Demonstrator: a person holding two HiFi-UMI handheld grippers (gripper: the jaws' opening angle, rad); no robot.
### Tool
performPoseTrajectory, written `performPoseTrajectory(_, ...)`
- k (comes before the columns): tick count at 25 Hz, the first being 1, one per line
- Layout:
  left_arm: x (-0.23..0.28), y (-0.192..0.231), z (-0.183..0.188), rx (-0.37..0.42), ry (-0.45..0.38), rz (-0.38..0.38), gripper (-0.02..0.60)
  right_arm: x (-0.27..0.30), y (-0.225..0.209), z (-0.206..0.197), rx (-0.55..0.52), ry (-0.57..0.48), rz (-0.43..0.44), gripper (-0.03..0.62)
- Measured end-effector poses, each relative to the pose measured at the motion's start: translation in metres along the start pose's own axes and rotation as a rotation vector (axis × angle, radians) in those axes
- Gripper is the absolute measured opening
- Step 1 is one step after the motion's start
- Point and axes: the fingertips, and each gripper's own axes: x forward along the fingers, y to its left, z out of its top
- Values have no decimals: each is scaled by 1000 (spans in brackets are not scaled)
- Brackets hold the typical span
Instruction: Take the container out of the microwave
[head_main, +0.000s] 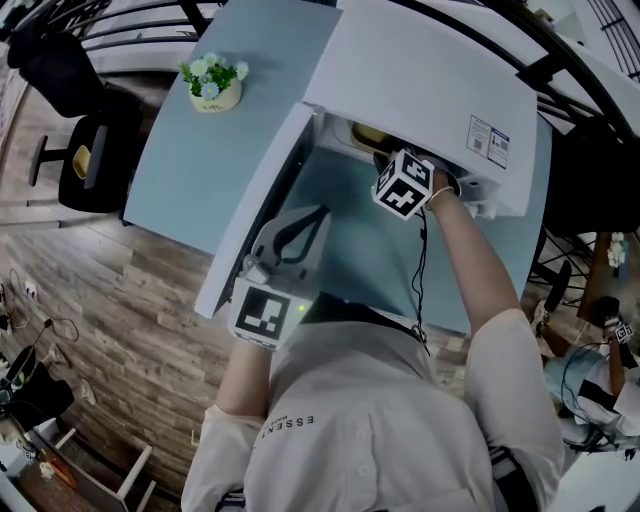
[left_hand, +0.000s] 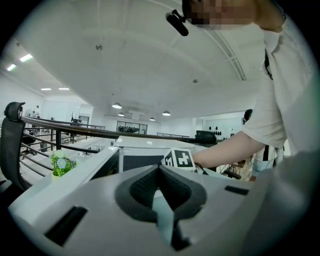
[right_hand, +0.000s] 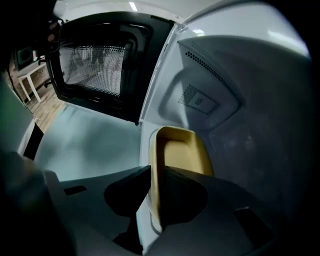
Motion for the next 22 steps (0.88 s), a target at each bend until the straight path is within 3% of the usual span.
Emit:
performPoseTrajectory(6,2,0,2,17,3,-7,2,8,6,-9,-27,29,20,41)
performPoseTrajectory(14,-4,3,7,21,-2,4,2,-13,17,0,-63,-16,28,34)
performPoseTrajectory(22,-15,-8,16,50,-29,4,2,-59,38,-1,19,-104,3,23)
